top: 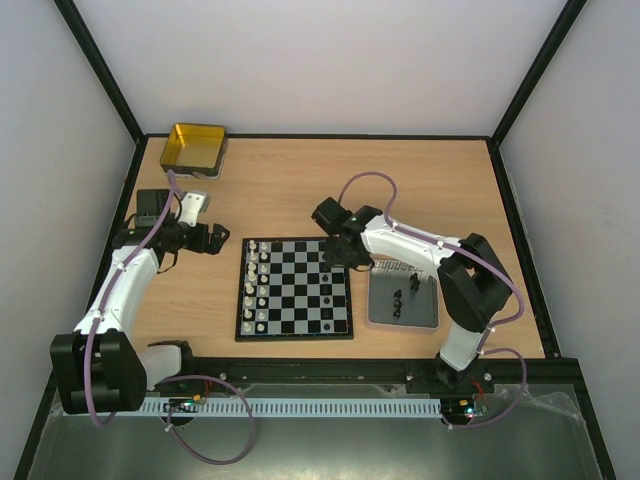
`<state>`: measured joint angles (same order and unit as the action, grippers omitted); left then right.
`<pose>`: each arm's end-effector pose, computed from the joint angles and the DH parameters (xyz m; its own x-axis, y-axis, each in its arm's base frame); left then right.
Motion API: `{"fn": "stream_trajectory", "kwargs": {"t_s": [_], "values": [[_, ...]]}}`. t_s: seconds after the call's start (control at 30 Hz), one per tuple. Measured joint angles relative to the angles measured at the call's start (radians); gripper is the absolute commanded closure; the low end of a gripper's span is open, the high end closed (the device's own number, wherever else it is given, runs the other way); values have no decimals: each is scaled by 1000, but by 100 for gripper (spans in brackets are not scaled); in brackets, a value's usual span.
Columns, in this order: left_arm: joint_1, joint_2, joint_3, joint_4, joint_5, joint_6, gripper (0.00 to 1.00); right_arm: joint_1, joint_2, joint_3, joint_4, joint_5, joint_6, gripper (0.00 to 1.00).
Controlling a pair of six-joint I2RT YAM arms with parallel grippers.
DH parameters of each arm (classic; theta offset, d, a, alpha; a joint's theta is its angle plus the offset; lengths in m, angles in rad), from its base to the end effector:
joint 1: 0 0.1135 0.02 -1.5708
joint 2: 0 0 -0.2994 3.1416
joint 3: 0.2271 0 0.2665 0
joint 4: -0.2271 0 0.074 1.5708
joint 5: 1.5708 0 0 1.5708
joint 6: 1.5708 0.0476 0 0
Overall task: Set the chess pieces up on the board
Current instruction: Place the chess piece on the chessboard.
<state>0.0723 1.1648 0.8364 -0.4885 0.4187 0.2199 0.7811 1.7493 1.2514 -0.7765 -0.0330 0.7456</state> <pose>0.2481 -0.0014 0.2760 -0.6635 0.1518 -0.7327 0.3651 0.9204 -0.1400 0.2584 0.2584 0.2206 -0.9810 -0.0178 -0.1932 -0.0612 0.9733 0.2213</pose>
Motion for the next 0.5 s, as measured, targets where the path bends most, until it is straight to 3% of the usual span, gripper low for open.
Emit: {"fn": "stream_trajectory", "kwargs": {"t_s": [0.5], "values": [[0, 0, 0, 0, 0, 0, 1, 13, 48, 16, 21, -14, 1, 92]]}}
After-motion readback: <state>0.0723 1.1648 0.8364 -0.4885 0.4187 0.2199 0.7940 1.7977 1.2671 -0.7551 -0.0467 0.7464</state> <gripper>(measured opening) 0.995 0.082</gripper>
